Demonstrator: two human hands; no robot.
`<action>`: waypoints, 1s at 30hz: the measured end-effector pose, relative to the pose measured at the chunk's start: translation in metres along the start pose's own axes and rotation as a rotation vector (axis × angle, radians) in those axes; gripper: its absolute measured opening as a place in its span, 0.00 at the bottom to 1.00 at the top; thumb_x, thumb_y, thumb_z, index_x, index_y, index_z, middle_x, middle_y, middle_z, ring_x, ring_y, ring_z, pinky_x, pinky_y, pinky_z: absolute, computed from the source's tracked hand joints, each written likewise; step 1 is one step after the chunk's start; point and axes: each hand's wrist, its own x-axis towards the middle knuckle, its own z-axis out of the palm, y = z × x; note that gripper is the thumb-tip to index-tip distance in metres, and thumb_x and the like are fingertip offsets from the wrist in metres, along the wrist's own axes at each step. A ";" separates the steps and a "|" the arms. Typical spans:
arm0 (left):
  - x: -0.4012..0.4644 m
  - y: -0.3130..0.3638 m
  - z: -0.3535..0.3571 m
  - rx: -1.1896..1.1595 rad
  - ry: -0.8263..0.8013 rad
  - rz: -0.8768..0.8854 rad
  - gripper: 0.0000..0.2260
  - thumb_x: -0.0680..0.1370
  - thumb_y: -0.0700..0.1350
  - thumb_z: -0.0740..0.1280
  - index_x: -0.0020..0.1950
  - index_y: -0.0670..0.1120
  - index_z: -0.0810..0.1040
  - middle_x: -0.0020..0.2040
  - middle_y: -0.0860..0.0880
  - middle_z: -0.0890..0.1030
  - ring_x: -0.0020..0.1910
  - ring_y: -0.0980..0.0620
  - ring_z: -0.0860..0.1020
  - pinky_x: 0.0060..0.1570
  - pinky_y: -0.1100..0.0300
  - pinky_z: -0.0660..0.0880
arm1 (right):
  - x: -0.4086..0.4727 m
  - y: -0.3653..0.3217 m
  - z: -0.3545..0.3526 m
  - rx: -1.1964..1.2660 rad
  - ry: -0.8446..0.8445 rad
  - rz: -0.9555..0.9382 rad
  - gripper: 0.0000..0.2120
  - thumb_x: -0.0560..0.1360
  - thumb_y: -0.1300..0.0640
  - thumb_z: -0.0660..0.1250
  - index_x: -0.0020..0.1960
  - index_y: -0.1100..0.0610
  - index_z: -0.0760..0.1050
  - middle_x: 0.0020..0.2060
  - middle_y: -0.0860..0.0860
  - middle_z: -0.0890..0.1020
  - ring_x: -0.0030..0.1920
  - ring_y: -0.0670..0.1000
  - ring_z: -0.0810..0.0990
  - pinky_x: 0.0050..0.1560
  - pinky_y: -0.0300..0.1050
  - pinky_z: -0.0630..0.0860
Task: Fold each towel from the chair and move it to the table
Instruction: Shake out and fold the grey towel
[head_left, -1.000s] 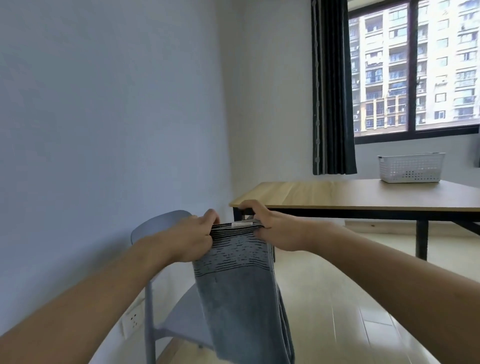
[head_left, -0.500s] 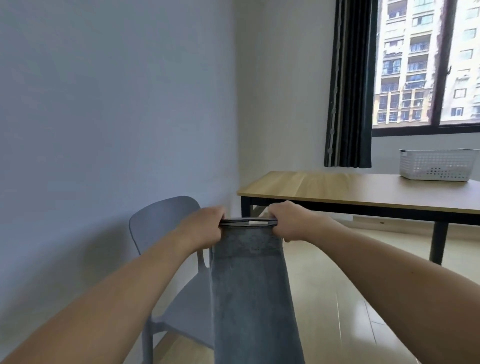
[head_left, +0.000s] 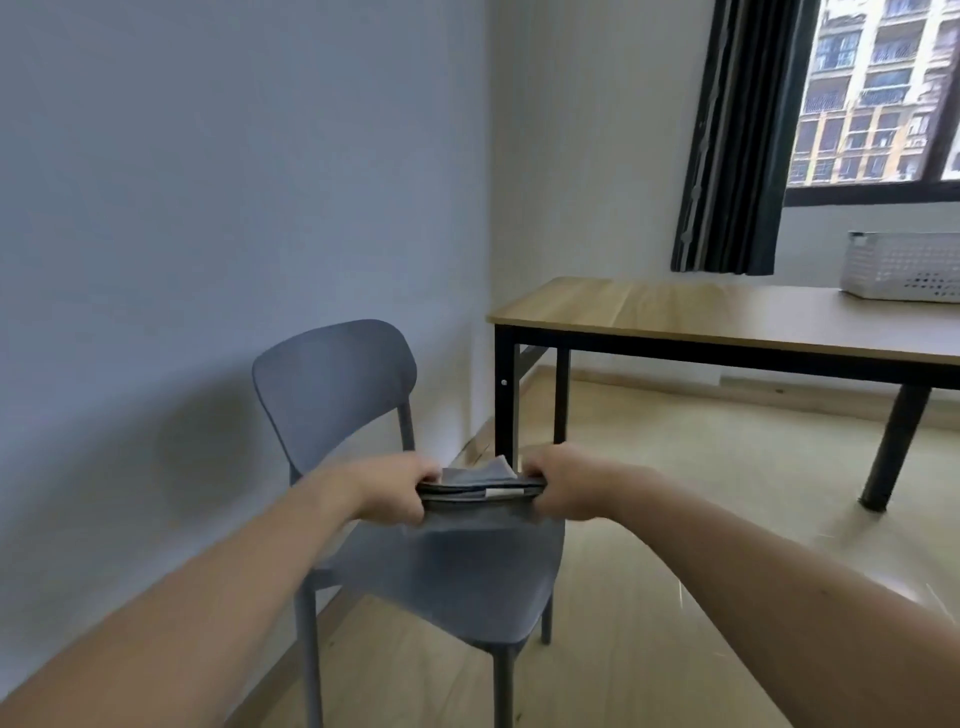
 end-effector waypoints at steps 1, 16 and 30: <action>0.003 -0.004 0.023 -0.006 -0.111 -0.002 0.08 0.70 0.40 0.67 0.41 0.50 0.70 0.41 0.51 0.74 0.39 0.53 0.72 0.36 0.59 0.67 | 0.003 0.004 0.019 -0.012 -0.151 0.022 0.07 0.71 0.60 0.67 0.42 0.50 0.71 0.39 0.49 0.77 0.40 0.51 0.78 0.35 0.40 0.73; 0.156 -0.086 0.131 -0.326 -0.087 -0.299 0.08 0.73 0.47 0.66 0.48 0.45 0.77 0.55 0.44 0.75 0.57 0.44 0.73 0.55 0.55 0.69 | 0.166 0.071 0.111 -0.121 -0.251 0.163 0.09 0.75 0.60 0.61 0.50 0.63 0.77 0.41 0.55 0.74 0.40 0.55 0.72 0.38 0.43 0.68; 0.169 -0.086 0.084 -0.102 0.227 0.026 0.04 0.77 0.43 0.62 0.51 0.47 0.72 0.53 0.49 0.70 0.56 0.46 0.72 0.58 0.55 0.68 | 0.170 0.080 0.067 -0.001 0.036 -0.054 0.06 0.73 0.55 0.64 0.47 0.55 0.71 0.48 0.51 0.70 0.48 0.52 0.70 0.48 0.43 0.69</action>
